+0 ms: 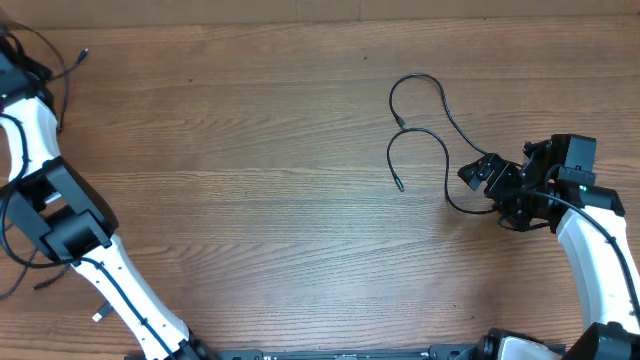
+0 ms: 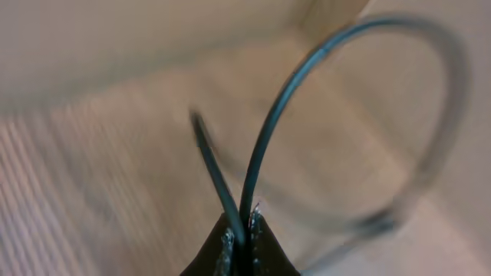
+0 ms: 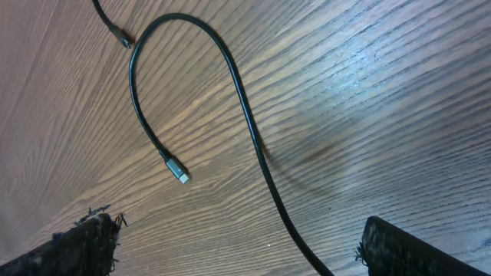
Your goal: Untangle cables
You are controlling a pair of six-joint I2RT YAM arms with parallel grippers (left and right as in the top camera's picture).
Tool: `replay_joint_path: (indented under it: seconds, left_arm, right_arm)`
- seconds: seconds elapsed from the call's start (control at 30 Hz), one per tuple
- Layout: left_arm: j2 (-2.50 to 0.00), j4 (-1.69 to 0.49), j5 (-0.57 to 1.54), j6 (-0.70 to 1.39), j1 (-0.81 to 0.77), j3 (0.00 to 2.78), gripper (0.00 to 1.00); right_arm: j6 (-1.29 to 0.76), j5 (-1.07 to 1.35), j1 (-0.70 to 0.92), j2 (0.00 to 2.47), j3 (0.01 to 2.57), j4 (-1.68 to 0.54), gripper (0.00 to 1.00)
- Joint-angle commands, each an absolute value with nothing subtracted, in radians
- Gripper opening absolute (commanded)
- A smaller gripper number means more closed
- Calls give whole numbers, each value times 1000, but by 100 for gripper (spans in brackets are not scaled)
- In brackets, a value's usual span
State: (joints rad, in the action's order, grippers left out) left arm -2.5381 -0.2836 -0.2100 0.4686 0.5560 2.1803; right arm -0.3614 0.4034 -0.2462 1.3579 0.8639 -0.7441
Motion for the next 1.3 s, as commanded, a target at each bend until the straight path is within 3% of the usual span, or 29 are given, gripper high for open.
replay_joint_path:
  seconds: [0.0,0.07,0.1,0.13,0.9,1.07,1.27]
  left_arm:
    - [-2610,-365,-236,468,551,2180,34]
    - [-2611,-416,-236,468,551,2180,72]
    - [-2607,-432,-237,467,551,2180,96]
    - [-2603,-446,-238,467,551,2180,100]
    - [-2072,-764,-25,475,544,2283,100]
    - [-1961,-852,276,475,527,2283,100]
    - [-1919,-1014,807,449,466,2282,100]
  right_arm:
    - [-350,400,-242,1343,891,-739,100]
    - [-350,400,-242,1343,891,-739,100]
    - [-350,400,-242,1343,891,-739,100]
    - [-350,400,-242,1343,891,-739,100]
    - [-350,400,-242,1343,891,-739,100]
    - [-350,400,-241,1343,891,-739,100]
    - [-350,400,-241,1343,891,-739,100]
